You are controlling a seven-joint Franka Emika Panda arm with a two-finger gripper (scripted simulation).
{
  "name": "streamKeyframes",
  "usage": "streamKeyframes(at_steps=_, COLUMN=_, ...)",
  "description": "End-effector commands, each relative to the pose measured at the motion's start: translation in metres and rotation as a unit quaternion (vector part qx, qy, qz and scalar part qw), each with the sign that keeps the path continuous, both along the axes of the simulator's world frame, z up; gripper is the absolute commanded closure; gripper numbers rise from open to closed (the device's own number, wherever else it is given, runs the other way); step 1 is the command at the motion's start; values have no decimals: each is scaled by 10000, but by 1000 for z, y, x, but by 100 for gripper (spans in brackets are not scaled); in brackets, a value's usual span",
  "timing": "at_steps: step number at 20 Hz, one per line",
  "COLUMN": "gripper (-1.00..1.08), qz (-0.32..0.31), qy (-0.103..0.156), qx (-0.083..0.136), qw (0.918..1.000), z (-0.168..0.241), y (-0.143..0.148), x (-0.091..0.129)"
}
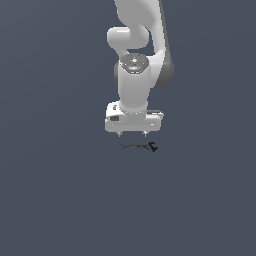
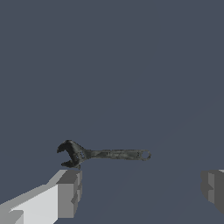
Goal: Pick up the object and move it to a goal position.
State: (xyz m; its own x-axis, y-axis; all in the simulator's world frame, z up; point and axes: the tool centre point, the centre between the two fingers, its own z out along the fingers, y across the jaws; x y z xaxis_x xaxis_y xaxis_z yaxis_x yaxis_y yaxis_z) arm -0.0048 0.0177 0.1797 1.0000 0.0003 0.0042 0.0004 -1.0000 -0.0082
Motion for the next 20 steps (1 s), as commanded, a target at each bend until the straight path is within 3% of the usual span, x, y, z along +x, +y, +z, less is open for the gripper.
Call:
streamKeyframes(at_steps=1, gripper=-92, qz=0, qy=0, qx=0, qw=10000, z=0, y=0, x=0)
streamKeyframes(at_steps=11, gripper=-92, qz=-167, qy=250, qx=43, qw=9995, z=-11, y=-18, x=-10)
streamKeyframes(at_steps=20, gripper=-92, qz=-22, qy=240, qx=33, qw=9997, z=-13, y=-17, x=-10)
